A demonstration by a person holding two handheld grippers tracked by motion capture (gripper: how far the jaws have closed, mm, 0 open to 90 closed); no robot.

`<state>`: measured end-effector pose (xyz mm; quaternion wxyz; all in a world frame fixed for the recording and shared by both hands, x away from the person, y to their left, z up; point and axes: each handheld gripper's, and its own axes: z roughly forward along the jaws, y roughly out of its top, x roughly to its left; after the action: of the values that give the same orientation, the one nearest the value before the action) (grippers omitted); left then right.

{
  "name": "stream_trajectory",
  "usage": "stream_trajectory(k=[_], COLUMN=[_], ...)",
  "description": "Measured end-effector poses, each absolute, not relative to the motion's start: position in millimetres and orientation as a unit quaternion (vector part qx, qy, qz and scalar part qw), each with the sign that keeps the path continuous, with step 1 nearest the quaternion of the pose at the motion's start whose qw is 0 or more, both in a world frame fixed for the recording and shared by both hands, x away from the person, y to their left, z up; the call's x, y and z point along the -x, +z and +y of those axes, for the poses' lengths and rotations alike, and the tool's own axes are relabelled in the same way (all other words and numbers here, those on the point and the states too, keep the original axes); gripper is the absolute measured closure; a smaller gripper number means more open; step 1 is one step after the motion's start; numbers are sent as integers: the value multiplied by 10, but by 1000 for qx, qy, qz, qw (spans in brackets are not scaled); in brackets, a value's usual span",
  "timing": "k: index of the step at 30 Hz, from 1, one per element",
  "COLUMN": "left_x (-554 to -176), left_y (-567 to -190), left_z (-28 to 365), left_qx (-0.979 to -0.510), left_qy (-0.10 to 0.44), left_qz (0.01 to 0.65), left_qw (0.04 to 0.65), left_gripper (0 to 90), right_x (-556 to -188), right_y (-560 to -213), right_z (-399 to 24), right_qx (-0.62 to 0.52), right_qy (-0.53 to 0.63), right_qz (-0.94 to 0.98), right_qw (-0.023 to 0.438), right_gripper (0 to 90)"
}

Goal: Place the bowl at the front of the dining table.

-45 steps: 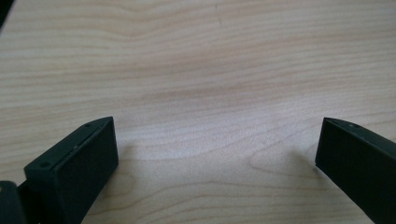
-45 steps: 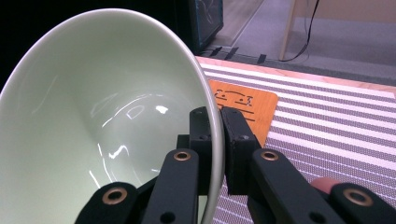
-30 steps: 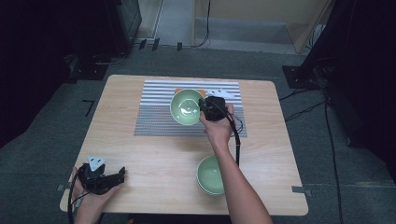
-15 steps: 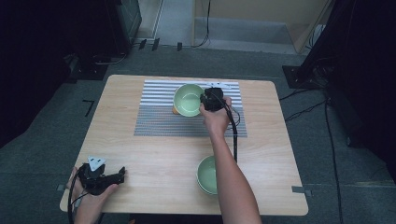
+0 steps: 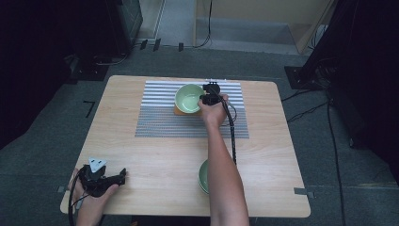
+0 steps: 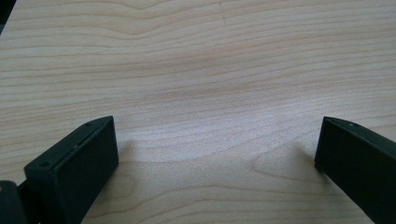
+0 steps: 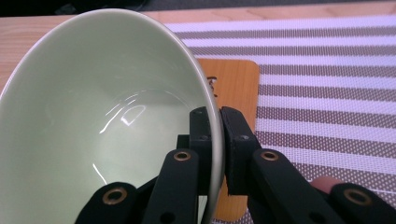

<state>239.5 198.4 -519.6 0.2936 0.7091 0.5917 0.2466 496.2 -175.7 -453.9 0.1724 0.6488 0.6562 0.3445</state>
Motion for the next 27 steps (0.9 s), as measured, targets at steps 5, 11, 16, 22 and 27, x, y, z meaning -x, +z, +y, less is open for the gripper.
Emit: stream_trajectory(k=[5, 11, 16, 22, 27], left_x=[-2395, -2395, -2397, -2400, -2400], left_y=[-5196, -5197, -5197, -5196, -5196], left_z=[1984, 1983, 1964, 1963, 1963], left_qx=[-709, -709, -708, -709, -708], left_qy=[247, 247, 247, 247, 247], left_qz=[592, 592, 593, 592, 592], left_qw=[293, 294, 293, 293, 293], left_gripper=[0, 0, 0, 0, 0], right_x=[-5101, -5190, -5268, -5347, -5365], right_y=[-4627, -4720, -4769, -4815, -4817], right_z=[-1808, -1835, -1843, -1851, -1865], right_qx=[-670, -684, -703, -728, -734], right_qy=[330, 320, 331, 326, 332], right_qz=[647, 641, 619, 596, 587], right_qw=[153, 138, 115, 92, 76], right_gripper=[848, 848, 847, 845, 814])
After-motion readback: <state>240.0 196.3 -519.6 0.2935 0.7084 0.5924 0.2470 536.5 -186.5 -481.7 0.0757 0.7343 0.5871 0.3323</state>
